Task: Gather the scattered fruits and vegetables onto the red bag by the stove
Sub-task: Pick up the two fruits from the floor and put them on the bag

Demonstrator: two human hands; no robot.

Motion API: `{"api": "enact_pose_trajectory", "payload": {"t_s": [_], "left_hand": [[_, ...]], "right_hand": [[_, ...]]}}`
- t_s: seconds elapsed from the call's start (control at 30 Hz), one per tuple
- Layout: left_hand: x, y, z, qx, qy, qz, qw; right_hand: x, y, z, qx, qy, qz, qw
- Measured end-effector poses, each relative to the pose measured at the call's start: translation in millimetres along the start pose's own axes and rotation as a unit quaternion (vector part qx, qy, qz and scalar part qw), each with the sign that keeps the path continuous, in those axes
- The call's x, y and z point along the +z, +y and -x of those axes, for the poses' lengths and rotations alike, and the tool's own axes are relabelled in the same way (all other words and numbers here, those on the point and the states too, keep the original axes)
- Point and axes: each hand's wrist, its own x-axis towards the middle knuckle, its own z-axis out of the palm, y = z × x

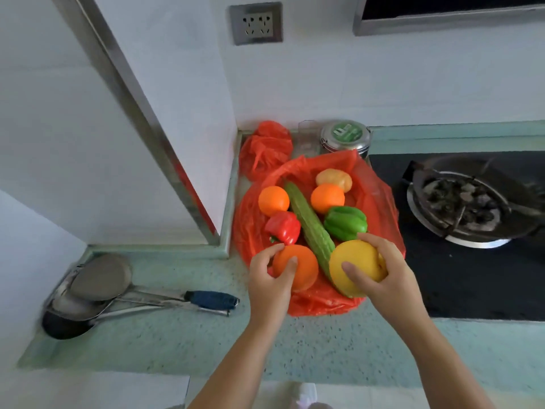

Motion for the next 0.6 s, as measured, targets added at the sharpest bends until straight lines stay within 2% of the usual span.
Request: {"api": "enact_pose_trajectory", "payload": {"t_s": [0.13, 0.27, 0.6], "left_hand": [[25, -14, -25, -0.026, -0.005, -0.026, 0.999], [40, -32, -37, -0.014, -0.015, -0.063, 0.998], [44, -50, -43, -0.012, 0.005, -0.116, 0.993]], "right_hand": [[-4, 17, -21, 0.033, 0.007, -0.002, 0.999], [-3, 32, -33, 0.055, 0.01, 0.007, 0.998], [3, 44, -48, 0.062, -0.001, 0.011, 0.998]]}}
